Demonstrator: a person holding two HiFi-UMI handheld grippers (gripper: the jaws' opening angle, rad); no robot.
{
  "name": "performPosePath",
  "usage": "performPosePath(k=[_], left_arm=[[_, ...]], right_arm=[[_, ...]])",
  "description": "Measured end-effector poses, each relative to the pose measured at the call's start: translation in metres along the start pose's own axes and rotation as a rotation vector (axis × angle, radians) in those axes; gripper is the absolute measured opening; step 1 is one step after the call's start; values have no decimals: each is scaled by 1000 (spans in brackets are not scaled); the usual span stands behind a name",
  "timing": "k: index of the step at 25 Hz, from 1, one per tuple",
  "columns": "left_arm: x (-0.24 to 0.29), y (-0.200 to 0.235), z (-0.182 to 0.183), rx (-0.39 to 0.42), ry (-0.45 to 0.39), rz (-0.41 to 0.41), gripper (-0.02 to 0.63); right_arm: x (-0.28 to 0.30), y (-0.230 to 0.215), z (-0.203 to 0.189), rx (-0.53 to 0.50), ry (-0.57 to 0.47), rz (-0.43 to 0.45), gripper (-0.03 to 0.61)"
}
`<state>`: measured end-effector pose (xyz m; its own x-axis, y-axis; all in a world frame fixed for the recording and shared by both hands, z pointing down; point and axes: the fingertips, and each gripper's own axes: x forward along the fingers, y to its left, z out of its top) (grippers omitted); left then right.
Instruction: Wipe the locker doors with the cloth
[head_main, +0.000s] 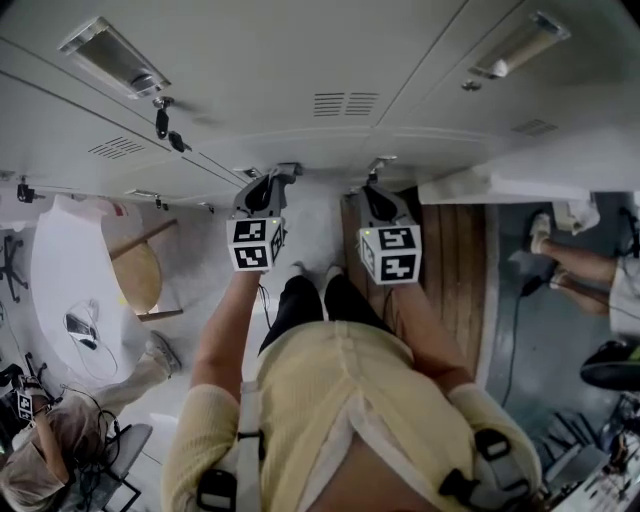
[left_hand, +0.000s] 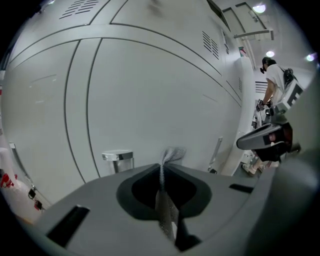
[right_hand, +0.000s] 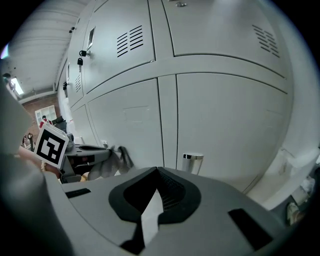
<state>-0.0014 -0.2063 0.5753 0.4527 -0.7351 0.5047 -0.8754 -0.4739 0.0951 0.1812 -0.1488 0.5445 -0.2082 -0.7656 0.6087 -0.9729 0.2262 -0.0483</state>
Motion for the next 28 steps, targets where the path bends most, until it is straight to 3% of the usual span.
performPosePath(k=[28], left_arm=[[54, -102, 12, 63, 23, -212, 17]], right_arm=[[-17, -44, -17, 102, 15, -84, 4]])
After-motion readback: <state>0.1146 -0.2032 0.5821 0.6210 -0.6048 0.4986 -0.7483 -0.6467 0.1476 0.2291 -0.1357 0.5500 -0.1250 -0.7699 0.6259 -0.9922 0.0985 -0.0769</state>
